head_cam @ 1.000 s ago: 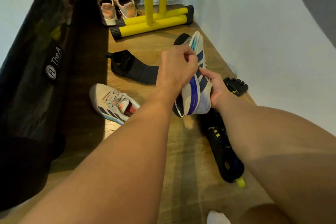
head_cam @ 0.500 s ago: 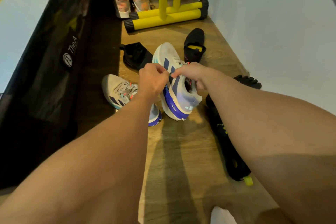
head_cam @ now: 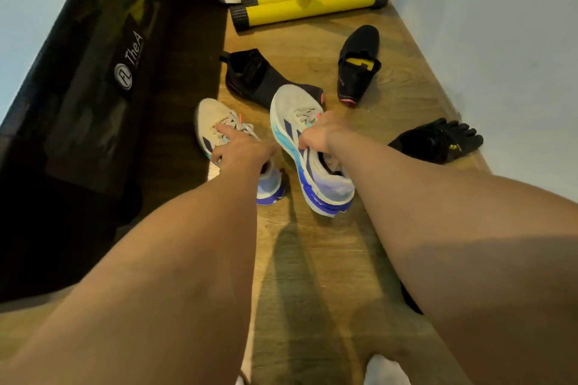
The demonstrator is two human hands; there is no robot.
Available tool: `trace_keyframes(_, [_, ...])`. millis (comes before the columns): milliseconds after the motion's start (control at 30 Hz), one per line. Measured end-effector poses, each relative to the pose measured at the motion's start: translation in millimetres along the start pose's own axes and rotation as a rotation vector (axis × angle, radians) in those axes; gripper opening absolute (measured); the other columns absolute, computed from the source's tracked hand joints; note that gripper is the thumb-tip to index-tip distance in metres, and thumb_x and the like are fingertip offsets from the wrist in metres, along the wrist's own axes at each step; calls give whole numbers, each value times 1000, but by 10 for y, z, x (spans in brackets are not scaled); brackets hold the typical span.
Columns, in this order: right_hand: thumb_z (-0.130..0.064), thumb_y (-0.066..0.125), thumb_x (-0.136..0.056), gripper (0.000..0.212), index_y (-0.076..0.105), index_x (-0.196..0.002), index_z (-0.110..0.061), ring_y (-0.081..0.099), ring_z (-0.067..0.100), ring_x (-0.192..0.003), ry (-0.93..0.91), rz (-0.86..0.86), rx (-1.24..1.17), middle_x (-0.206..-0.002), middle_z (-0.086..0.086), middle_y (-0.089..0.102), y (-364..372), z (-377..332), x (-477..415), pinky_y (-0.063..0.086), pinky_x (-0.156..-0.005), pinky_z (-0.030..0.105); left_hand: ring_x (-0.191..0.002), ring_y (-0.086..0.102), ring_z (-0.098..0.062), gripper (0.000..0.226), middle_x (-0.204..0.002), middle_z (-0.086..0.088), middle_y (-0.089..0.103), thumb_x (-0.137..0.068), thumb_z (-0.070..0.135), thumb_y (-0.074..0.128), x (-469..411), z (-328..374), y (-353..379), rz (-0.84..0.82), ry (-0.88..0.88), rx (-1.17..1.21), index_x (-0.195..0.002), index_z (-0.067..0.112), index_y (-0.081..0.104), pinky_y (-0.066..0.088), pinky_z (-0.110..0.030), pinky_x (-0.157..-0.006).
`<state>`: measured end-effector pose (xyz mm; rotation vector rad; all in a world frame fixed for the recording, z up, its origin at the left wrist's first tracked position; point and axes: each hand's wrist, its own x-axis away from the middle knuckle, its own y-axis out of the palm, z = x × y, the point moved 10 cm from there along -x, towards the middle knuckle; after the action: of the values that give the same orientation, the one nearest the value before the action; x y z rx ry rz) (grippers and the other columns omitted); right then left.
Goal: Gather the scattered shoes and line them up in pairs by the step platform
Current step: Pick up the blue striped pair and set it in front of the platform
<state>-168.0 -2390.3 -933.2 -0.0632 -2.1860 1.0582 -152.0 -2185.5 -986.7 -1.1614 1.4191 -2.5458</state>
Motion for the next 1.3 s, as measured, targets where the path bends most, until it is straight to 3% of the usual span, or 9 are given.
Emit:
trace_keyframes(267, [-28,74,-78,52,51,-123,-15,64,27,-94,13,-25,-9,-110,10,63,45,100,-15,56,-80,36,-122,48,-35,77,-139,-14,44,-88,25,65,-42,-216,-277,49,83,406,-151,30,21,44,-47,-98])
trace_keyframes(400, [-24,75,-76,55,48,-123,-11,66,28,-89,64,-100,-158,-106,11,64,30,250,4,55,-78,37,-90,67,-25,41,-97,-8,72,-74,18,63,53,-497,-492,-394,8,870,-115,15,60,55,-37,-74])
trace_keyframes(633, [-25,78,-74,42,60,-111,-14,72,24,-78,84,-126,-372,-94,8,72,-143,365,82,58,-72,39,-76,71,-22,47,-83,-5,71,-54,21,69,197,-353,-673,-734,189,1153,-100,12,62,59,-35,-66])
trace_keyframes(833, [-25,79,-74,31,59,-95,-17,71,20,-72,35,-74,-317,-91,7,71,-198,339,129,53,-50,29,-100,67,-31,71,-109,-14,69,-53,22,73,224,-281,-464,-577,157,735,-121,12,58,53,-44,-85])
trace_keyframes(900, [-26,78,-75,38,57,-105,-14,71,24,-78,53,-81,-266,-96,9,70,-132,353,101,57,-61,35,-103,64,-34,58,-112,-18,67,-59,13,70,243,-143,-428,-420,211,583,-116,8,61,50,-47,-93])
trace_keyframes(1000, [-23,76,-77,52,51,-121,-9,69,28,-88,104,-96,-215,-106,14,66,41,384,74,58,-77,40,-97,60,-28,24,-110,-15,64,-77,7,67,315,31,-325,-181,259,334,-100,10,61,52,-37,-78])
trace_keyframes(1133, [-28,72,-79,53,53,-123,-8,62,27,-93,125,-23,-38,-112,12,61,251,403,-10,54,-75,34,-125,41,-35,60,-143,-15,32,-94,25,54,382,116,41,-67,319,-114,-149,24,29,44,-47,-100])
trace_keyframes(1200, [-35,72,-78,53,56,-121,-8,58,24,-77,146,0,-10,-96,9,61,344,395,-33,44,-57,26,-132,30,-38,68,-151,-14,18,-94,38,53,395,158,189,-81,377,-206,-152,33,17,37,-51,-105])
trace_keyframes(1300, [-52,63,-79,69,48,-132,-11,60,30,-103,152,1,-202,-120,12,61,447,464,-78,44,-75,29,-134,29,-41,68,-153,-12,16,-91,60,43,368,164,237,-86,481,-179,-150,41,17,33,-53,-105])
